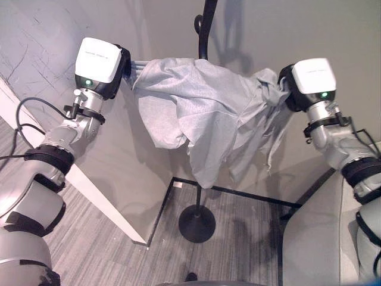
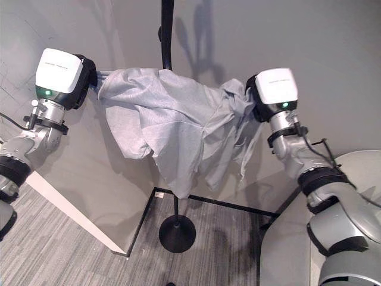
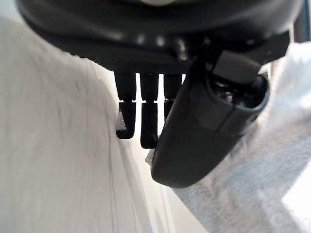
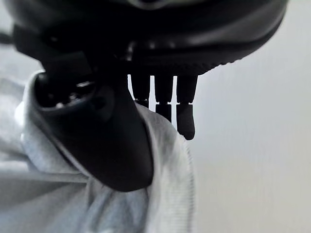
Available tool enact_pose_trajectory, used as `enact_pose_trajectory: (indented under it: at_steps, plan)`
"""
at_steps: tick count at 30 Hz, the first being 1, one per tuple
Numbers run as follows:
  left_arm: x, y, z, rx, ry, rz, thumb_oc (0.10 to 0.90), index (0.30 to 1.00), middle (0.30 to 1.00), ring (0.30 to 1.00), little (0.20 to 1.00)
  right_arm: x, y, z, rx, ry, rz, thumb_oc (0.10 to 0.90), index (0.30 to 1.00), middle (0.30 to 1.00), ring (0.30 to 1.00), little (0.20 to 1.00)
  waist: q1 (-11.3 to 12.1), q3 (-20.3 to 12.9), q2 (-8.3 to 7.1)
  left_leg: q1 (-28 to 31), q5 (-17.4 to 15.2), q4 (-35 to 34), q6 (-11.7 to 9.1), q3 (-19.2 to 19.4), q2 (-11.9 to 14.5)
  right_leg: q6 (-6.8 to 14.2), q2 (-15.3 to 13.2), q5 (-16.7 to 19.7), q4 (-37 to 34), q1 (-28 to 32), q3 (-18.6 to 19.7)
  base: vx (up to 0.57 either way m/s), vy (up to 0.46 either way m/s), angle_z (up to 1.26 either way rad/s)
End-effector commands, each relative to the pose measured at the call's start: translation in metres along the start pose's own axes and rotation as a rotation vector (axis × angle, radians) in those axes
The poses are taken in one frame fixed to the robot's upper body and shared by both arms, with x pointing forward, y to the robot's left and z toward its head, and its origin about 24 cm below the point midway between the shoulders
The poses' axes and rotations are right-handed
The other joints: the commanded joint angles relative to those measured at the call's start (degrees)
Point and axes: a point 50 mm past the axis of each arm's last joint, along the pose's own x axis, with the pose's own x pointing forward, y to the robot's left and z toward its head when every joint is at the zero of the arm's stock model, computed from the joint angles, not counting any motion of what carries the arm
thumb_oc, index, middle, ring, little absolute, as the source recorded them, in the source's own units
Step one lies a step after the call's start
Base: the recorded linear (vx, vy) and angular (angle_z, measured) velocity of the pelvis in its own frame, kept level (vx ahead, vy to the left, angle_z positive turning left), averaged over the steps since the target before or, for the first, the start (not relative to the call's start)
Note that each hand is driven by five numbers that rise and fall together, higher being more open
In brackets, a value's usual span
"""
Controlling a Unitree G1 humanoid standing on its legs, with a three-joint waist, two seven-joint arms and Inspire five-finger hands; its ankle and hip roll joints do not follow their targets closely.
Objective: Hang the clothes on the sofa on the clothes rack.
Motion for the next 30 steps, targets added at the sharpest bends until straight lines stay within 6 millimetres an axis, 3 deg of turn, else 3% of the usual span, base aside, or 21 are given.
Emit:
enact_pose_trajectory:
  at_steps: [1,3,6,10,11,12,13,18,22,25,26,27,28,29,30]
  plan:
    - [-0.052,-0.011,-0.075,0.029,0.422,-0.055,0.400,0.300,0.300,0.300,0.300,-0.016,-0.018,-0.041,-0.024,0.150,-0.050,0.400,0.300,0.300,0.300,0.300,2.38,-2.54,1.59,4.44,-9.88,0.15,1.58,-1.25,0.30,2.60,-0.58,7.27,0.86,-1.48,-2.12,0.00,0.014,-0.11]
    - [-0.082,-0.031,-0.073,-0.044,0.490,-0.104,0.400,0.300,0.300,0.300,0.300,-0.028,-0.007,-0.022,0.067,0.107,-0.049,0.400,0.300,0.300,0.300,0.300,2.57,-2.33,1.56,4.47,-10.04,0.15,1.86,-1.21,0.30,2.32,-0.50,7.12,0.97,-1.63,-1.81,0.01,0.016,-0.09]
    - [-0.112,-0.047,-0.061,-0.173,0.554,-0.109,0.400,0.300,0.300,0.300,0.300,-0.053,0.010,0.002,0.225,0.086,-0.050,0.400,0.300,0.300,0.300,0.300,2.77,-2.37,1.60,4.68,-10.25,0.15,2.25,-1.42,0.27,1.83,-0.33,6.58,0.97,-1.49,-1.26,0.02,0.007,-0.08]
    - [-0.138,-0.060,-0.041,-0.319,0.612,-0.105,0.400,0.300,0.300,0.300,0.300,-0.077,0.027,0.036,0.446,0.073,-0.049,0.400,0.300,0.300,0.300,0.300,3.26,-2.37,1.43,4.93,-10.26,0.15,2.47,-2.15,0.32,1.15,-0.11,5.28,0.76,-1.17,-0.93,0.00,-0.001,-0.01]
    - [-0.138,-0.060,-0.041,-0.319,0.612,-0.105,0.400,0.300,0.300,0.300,0.300,-0.078,0.027,0.037,0.446,0.073,-0.049,0.400,0.300,0.300,0.300,0.300,3.24,-2.40,1.43,4.92,-10.26,0.15,2.47,-2.16,0.31,1.15,-0.11,5.27,0.77,-1.18,-0.94,0.00,0.000,0.00]
    - [-0.142,-0.061,-0.037,-0.342,0.618,-0.103,0.400,0.300,0.300,0.300,0.300,-0.081,0.030,0.044,0.486,0.068,-0.043,0.565,0.547,0.547,0.547,0.547,3.31,-2.38,1.38,4.92,-10.22,0.15,2.47,-2.26,0.34,1.02,-0.03,4.93,0.77,-1.16,-0.88,0.00,0.000,0.00]
    - [-0.150,-0.065,-0.032,-0.378,0.635,-0.104,0.400,0.300,0.300,0.300,0.300,-0.086,0.037,0.056,0.569,0.071,-0.027,0.800,0.900,0.900,0.900,0.900,3.48,-2.27,1.22,4.92,-10.15,0.15,2.44,-2.48,0.42,0.81,0.11,4.58,0.71,-1.11,-0.75,-0.02,-0.034,-0.02]
    - [-0.167,-0.070,-0.021,-0.438,0.664,-0.113,0.400,0.300,0.300,0.300,0.300,-0.103,0.056,0.076,0.670,0.086,0.061,0.800,0.900,0.900,0.900,0.900,3.80,-2.20,0.74,5.14,-9.97,0.15,2.31,-3.19,0.60,0.34,0.38,3.90,0.68,-0.93,-0.64,-0.01,-0.020,-0.01]
    - [-0.172,-0.071,-0.016,-0.489,0.693,-0.100,0.400,0.300,0.300,0.300,0.300,-0.112,0.065,0.081,0.709,0.112,0.101,0.800,0.900,0.900,0.900,0.900,3.74,-2.15,0.64,5.32,-9.92,0.15,2.24,-3.41,0.66,0.18,0.51,3.68,0.66,-0.76,-0.69,-0.01,-0.017,0.01]
    - [-0.183,-0.076,-0.006,-0.634,0.759,-0.098,0.400,0.300,0.300,0.300,0.300,-0.128,0.083,0.082,0.778,0.194,0.171,0.800,0.900,0.900,0.900,0.900,3.50,-2.19,0.74,5.54,-9.89,0.15,2.13,-3.49,0.74,0.01,0.64,3.55,0.57,-0.53,-0.79,-0.01,-0.007,0.01]
    - [-0.187,-0.078,-0.003,-0.702,0.797,-0.095,0.733,0.799,0.799,0.799,0.799,-0.132,0.087,0.082,0.815,0.227,0.185,0.800,0.900,0.900,0.900,0.900,3.42,-2.20,0.79,5.54,-9.87,0.15,2.12,-3.46,0.77,-0.06,0.66,3.39,0.46,-0.48,-0.79,0.00,0.000,0.00]
    - [-0.191,-0.081,0.001,-0.784,0.843,-0.089,0.800,0.900,0.900,0.900,0.900,-0.138,0.094,0.083,0.860,0.269,0.210,0.800,0.900,0.900,0.900,0.900,3.32,-2.22,0.90,5.52,-9.81,0.15,2.10,-3.45,0.78,-0.15,0.72,3.26,0.38,-0.50,-0.76,0.00,0.000,0.00]
    - [-0.191,-0.081,0.001,-0.784,0.844,-0.089,0.800,0.900,0.900,0.900,0.900,-0.138,0.094,0.083,0.860,0.269,0.210,0.800,0.900,0.900,0.900,0.900,3.31,-2.24,0.91,5.52,-9.82,0.15,2.10,-3.45,0.78,-0.15,0.72,3.25,0.38,-0.50,-0.76,0.00,0.000,0.00]
    - [-0.198,-0.084,0.007,-0.943,0.924,-0.068,0.800,0.900,0.900,0.900,0.900,-0.146,0.102,0.084,0.951,0.339,0.240,0.800,0.900,0.900,0.900,0.900,3.14,-2.31,1.09,5.43,-9.74,0.15,2.04,-3.37,0.82,-0.23,0.81,3.15,0.13,-0.57,-0.63,0.00,0.000,0.00]
    - [-0.198,-0.084,0.007,-0.943,0.924,-0.068,0.800,0.900,0.900,0.900,0.900,-0.146,0.102,0.084,0.951,0.339,0.240,0.800,0.900,0.900,0.900,0.900,3.14,-2.31,1.09,5.43,-9.74,0.15,2.04,-3.37,0.82,-0.23,0.81,3.15,0.13,-0.57,-0.63,-0.02,-0.019,-0.04]
